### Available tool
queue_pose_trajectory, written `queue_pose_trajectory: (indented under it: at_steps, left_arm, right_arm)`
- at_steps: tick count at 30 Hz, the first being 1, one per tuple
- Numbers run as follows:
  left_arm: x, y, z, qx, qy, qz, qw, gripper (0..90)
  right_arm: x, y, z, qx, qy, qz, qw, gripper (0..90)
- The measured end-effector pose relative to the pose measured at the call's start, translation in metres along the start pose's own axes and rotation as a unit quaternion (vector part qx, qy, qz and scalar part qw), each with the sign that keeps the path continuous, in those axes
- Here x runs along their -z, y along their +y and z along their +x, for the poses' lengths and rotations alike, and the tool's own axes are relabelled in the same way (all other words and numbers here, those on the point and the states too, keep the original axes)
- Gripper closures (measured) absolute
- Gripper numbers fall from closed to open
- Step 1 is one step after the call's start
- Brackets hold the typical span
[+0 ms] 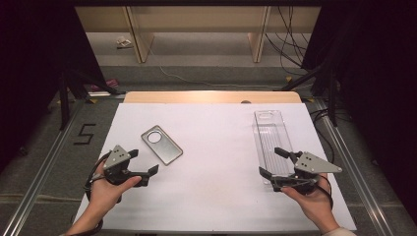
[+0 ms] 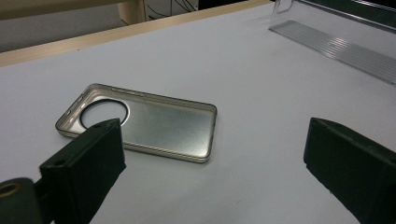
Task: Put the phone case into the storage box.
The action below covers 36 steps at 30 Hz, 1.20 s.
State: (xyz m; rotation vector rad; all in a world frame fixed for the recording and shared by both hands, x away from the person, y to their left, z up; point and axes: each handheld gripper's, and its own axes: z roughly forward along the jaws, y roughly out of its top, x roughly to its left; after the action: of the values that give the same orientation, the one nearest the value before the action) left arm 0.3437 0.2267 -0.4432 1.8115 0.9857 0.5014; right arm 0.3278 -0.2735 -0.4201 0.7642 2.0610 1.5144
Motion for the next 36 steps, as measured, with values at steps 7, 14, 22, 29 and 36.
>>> queue_pose_trajectory:
  at_steps: [7, 14, 22, 29, 36]
  left_arm:
    - [0.0, 0.0, 0.0, -0.001, 0.003, 0.0, 1.0, 5.6]
    - [-0.005, 0.015, 0.002, 0.009, 0.045, -0.017, 0.9988, 38.1]
    - [-0.046, 0.04, 0.002, 0.007, 0.029, 0.029, 0.9991, 89.8]
    - [-0.105, 0.049, -0.008, 0.01, 0.013, 0.09, 0.9958, 89.9]
    - [-0.145, 0.049, -0.007, 0.003, 0.021, 0.144, 0.9893, 89.9]
  right_arm:
    - [0.0, 0.0, 0.0, 0.001, 0.0, -0.001, 1.0, 16.7]
    - [-0.002, 0.001, 0.001, 0.002, 0.0, 0.001, 1.0, 16.6]
    - [-0.006, 0.003, 0.005, 0.007, 0.002, 0.006, 1.0, 16.5]
    - [-0.005, 0.003, 0.004, 0.006, 0.002, 0.002, 1.0, 16.4]
    - [-0.004, 0.002, 0.003, 0.005, 0.005, 0.002, 1.0, 16.4]
